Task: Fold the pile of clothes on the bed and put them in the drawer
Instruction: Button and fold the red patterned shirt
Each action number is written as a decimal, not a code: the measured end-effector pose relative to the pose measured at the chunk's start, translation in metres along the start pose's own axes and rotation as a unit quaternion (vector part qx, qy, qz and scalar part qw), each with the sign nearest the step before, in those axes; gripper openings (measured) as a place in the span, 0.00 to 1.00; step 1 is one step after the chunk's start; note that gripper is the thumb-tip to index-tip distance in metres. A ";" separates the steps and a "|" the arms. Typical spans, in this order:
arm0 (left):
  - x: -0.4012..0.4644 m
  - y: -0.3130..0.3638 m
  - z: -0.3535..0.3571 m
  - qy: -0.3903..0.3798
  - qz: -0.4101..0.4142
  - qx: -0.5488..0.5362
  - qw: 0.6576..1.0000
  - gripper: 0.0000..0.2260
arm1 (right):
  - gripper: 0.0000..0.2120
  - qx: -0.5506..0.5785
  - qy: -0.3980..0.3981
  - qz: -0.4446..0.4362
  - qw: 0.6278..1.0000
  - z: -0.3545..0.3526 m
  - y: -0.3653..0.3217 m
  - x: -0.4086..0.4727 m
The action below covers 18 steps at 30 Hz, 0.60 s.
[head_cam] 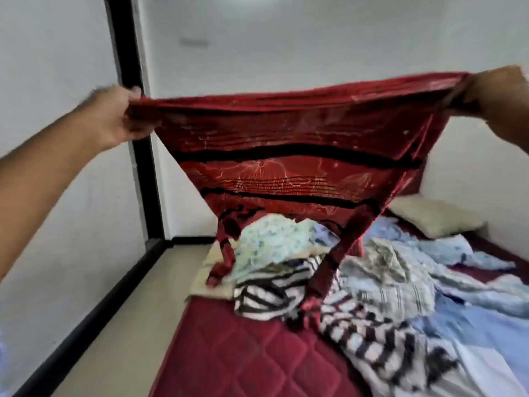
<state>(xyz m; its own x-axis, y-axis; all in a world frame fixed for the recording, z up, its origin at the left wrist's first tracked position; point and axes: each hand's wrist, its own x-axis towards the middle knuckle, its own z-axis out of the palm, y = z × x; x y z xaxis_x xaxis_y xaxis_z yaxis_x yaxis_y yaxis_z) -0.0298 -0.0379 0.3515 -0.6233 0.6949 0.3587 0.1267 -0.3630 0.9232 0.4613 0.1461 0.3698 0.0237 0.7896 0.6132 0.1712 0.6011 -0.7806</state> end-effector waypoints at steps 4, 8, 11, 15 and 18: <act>-0.068 -0.125 -0.043 -0.008 -0.089 0.065 0.994 0.08 | 0.25 -0.186 -0.121 0.144 0.964 -0.022 0.099 -0.096; -0.148 -0.222 -0.077 -0.024 -0.151 -0.024 0.988 0.08 | 0.25 -0.216 -0.261 0.217 0.916 -0.031 0.174 -0.202; -0.185 -0.272 -0.097 -0.013 -0.222 -0.059 0.973 0.09 | 0.20 -0.223 -0.337 0.259 0.877 -0.034 0.207 -0.250; -0.237 -0.334 -0.116 -0.035 -0.312 0.073 0.947 0.12 | 0.17 -0.325 -0.468 0.302 0.764 -0.024 0.246 -0.298; -0.267 -0.365 -0.128 -0.108 -0.343 0.215 0.908 0.06 | 0.19 -0.404 -0.551 0.318 0.657 -0.009 0.262 -0.324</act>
<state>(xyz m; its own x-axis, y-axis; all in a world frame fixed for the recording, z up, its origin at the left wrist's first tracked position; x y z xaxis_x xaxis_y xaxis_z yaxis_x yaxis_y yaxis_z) -0.0085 -0.1704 -0.0984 -0.5093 0.7886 -0.3444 0.0840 0.4439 0.8921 0.5070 0.0470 -0.0319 -0.3071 0.7268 -0.6144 0.9500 0.1954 -0.2437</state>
